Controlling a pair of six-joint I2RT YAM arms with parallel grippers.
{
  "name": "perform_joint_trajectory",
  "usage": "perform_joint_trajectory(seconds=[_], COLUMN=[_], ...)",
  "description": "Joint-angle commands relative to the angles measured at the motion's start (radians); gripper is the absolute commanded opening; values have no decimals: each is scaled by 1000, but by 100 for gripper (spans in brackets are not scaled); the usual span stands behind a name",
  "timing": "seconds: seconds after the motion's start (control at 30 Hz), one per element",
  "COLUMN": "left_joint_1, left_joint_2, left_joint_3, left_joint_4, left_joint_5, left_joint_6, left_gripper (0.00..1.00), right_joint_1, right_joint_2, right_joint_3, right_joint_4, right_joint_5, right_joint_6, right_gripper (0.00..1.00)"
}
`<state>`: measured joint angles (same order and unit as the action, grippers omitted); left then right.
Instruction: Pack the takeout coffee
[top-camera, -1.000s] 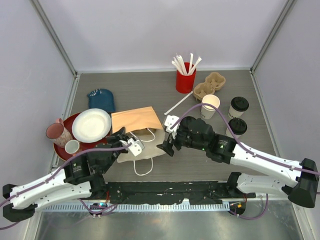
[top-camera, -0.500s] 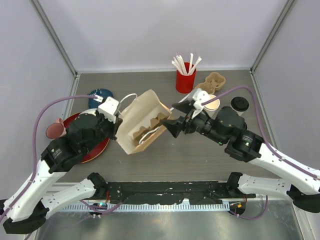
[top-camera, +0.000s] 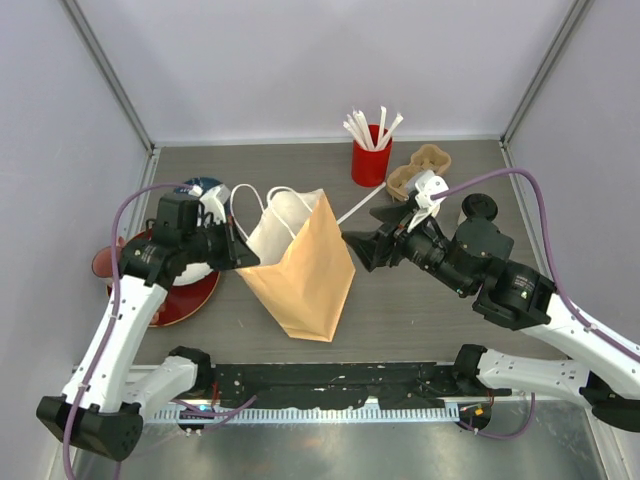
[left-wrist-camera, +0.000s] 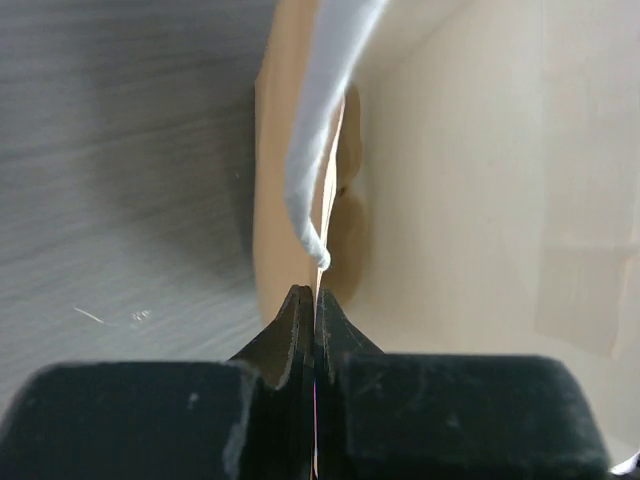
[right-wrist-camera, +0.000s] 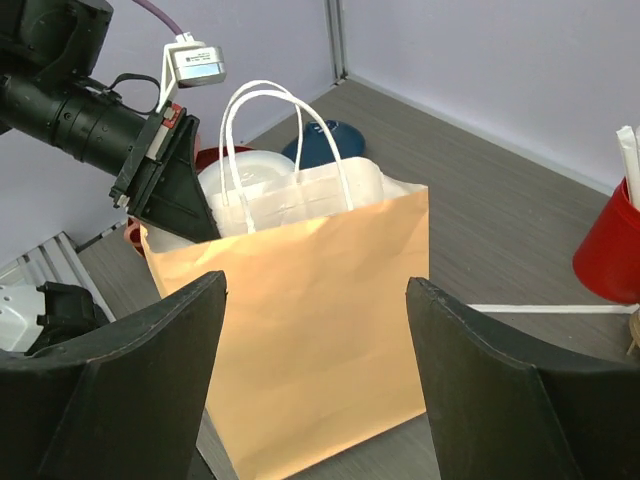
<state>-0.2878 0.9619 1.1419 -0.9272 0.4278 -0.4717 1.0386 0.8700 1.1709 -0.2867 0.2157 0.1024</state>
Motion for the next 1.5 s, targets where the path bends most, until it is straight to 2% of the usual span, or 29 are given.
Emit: perform_joint_trajectory(seconds=[0.0,0.2,0.4,0.7,0.9,1.0,1.3,1.47], left_joint_1=[61,90,88,70,38,30,-255,-310], left_joint_2=[26,55,58,51,46,37,4,6], left_joint_3=[-44,-39,-89,-96,-103,-71,111,99], left_joint_4=[56,50,10,37,31,31,-56,-107], left_joint_5=[135,-23,-130,-316,-311,-242,-178,-147], left_joint_6=[-78,82,143,271,295,334,544,620], left_gripper=[0,0,0,0,0,0,0,0], right_joint_1=[1,0,0,1,1,1,1,1], right_joint_2=[-22,-5,15,63,99,112,126,126], right_joint_3=[42,39,38,45,58,70,139,177], right_joint_4=[-45,-78,-75,-74,-74,-74,-74,-97], right_joint_5=[27,16,1,-6,-18,-27,-78,-128], right_joint_6=[28,23,13,7,8,3,-46,-66], right_gripper=[77,77,77,77,77,77,77,77])
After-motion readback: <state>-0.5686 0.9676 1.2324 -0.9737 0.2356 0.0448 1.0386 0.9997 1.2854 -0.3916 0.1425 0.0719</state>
